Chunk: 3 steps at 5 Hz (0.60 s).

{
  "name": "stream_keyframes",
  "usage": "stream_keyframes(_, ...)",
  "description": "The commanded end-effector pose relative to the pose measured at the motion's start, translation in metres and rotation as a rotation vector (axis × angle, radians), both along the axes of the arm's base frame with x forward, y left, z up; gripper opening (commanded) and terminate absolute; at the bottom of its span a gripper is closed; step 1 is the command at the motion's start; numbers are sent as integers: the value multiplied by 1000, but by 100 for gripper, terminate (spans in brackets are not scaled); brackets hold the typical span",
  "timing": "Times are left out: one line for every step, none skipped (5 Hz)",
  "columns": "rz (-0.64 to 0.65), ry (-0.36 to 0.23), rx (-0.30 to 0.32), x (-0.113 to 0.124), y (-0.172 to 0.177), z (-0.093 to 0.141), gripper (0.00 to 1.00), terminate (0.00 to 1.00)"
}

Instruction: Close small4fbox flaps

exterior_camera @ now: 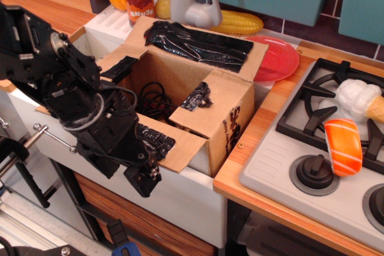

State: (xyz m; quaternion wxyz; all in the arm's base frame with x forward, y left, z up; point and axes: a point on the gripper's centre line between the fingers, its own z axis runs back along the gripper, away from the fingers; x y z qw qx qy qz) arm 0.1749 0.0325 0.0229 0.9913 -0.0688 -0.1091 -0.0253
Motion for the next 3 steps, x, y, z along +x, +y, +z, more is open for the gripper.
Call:
stream_keyframes(-32, 3, 59, 26, -7, 27, 100, 0)
stream_keyframes(-54, 22, 115, 38, -12, 46, 100, 0)
stream_keyframes(-89, 26, 140, 52, -14, 57, 100, 0)
